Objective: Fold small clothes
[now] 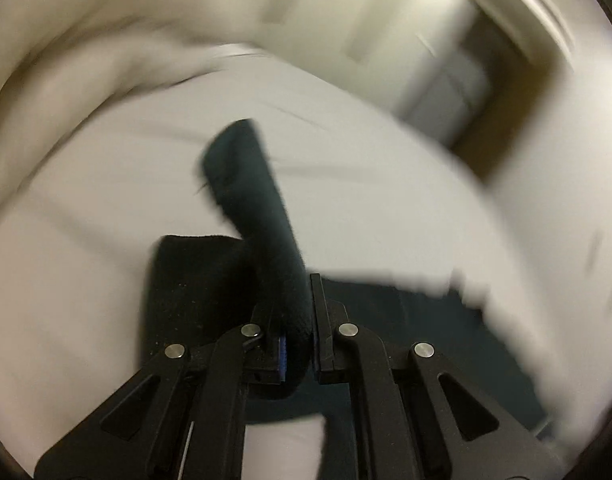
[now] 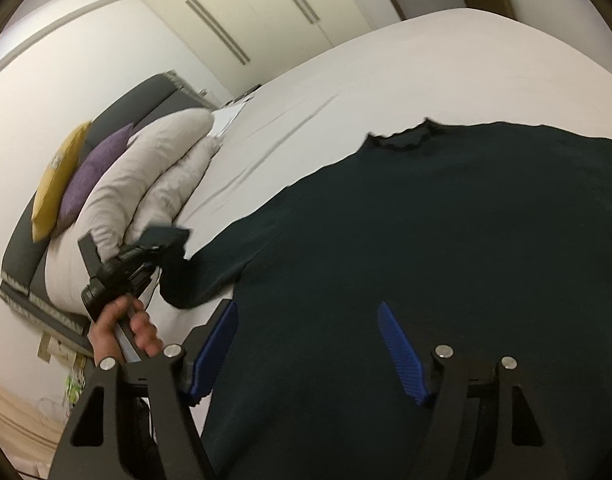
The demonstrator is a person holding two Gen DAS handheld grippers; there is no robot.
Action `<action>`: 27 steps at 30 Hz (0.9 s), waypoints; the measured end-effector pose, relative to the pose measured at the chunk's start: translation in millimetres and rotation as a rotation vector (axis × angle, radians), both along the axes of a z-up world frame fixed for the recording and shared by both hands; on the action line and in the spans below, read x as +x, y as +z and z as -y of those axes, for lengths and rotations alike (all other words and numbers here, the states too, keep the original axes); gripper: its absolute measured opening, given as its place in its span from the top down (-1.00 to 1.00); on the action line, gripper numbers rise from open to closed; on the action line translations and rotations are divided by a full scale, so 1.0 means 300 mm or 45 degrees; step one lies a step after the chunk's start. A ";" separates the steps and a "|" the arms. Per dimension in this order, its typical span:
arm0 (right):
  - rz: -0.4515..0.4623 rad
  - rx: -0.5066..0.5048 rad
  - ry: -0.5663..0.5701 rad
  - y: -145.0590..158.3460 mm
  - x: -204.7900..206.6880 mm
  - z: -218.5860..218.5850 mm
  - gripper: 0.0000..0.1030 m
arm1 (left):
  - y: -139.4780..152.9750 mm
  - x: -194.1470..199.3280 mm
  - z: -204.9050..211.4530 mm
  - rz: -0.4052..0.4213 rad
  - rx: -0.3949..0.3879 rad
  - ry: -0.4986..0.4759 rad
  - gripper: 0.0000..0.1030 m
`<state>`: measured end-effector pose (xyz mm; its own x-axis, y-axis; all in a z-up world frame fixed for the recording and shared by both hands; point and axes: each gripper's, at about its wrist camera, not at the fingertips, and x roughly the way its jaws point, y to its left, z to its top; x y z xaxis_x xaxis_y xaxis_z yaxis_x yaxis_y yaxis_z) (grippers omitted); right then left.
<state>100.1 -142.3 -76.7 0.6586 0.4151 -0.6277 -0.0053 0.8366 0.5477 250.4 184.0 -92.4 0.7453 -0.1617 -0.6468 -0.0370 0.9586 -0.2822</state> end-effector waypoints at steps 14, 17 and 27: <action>-0.283 0.557 0.191 -0.235 0.462 -0.043 -0.46 | -0.251 -0.104 0.495 0.011 0.753 -0.319 0.87; -0.350 0.628 0.187 -0.286 0.530 -0.085 -0.46 | -0.210 -0.155 0.531 0.023 0.767 -0.321 0.86; -0.443 0.560 0.273 -0.368 0.658 -0.185 0.64 | -0.166 -0.169 0.506 0.035 0.729 -0.306 0.86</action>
